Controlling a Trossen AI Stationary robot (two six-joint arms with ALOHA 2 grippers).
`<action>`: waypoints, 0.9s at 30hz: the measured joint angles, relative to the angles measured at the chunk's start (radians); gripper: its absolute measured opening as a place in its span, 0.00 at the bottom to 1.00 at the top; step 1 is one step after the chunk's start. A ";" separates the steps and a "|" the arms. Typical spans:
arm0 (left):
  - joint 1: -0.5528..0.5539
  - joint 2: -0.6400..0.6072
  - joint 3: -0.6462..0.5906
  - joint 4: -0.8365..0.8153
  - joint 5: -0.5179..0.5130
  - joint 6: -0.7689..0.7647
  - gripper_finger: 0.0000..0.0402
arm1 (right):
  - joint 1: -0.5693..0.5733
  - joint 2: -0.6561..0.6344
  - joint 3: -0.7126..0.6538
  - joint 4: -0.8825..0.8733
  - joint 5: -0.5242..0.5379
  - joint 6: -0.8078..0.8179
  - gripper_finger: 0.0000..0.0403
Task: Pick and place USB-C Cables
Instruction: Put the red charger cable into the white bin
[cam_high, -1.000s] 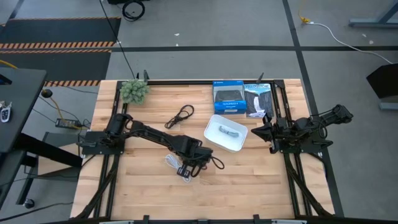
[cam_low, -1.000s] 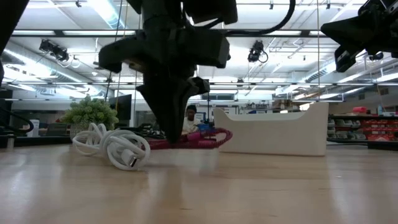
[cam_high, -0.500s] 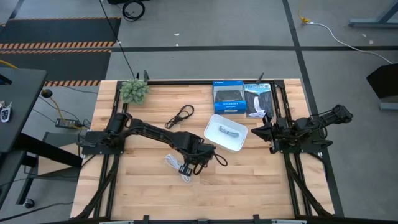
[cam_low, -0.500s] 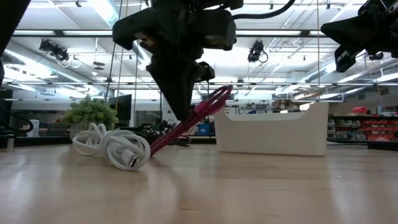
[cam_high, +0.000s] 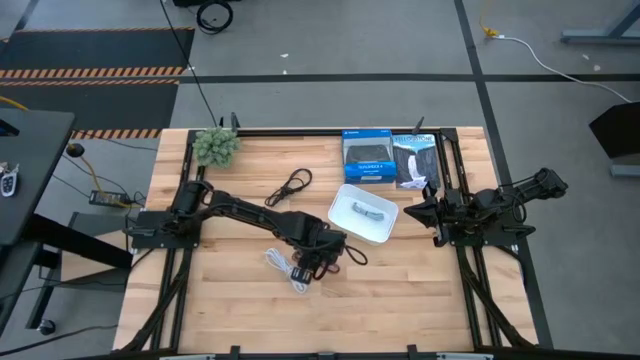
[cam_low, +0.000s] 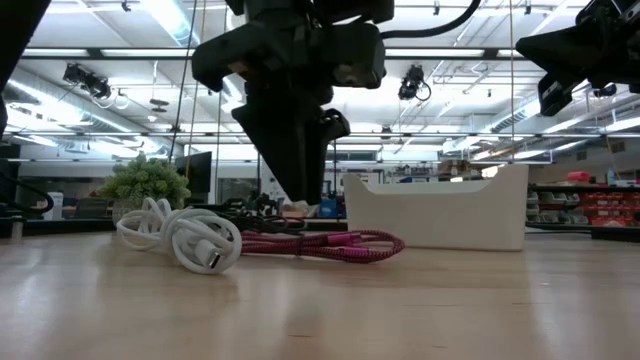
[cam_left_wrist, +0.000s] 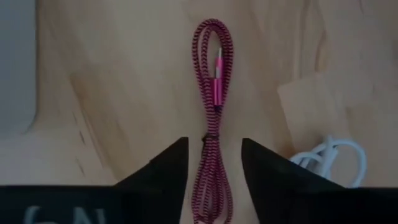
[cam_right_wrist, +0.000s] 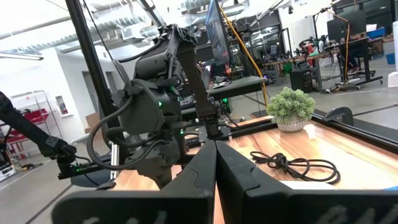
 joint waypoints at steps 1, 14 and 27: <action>0.000 0.000 0.000 0.004 -0.007 0.001 0.41 | 0.000 0.000 0.000 0.000 0.000 0.000 0.03; -0.009 0.046 -0.002 0.051 -0.016 0.021 0.32 | 0.000 0.000 0.000 0.008 0.000 0.000 0.03; -0.010 0.046 -0.002 0.067 -0.016 0.022 0.27 | 0.000 -0.001 0.000 0.022 -0.002 0.000 0.03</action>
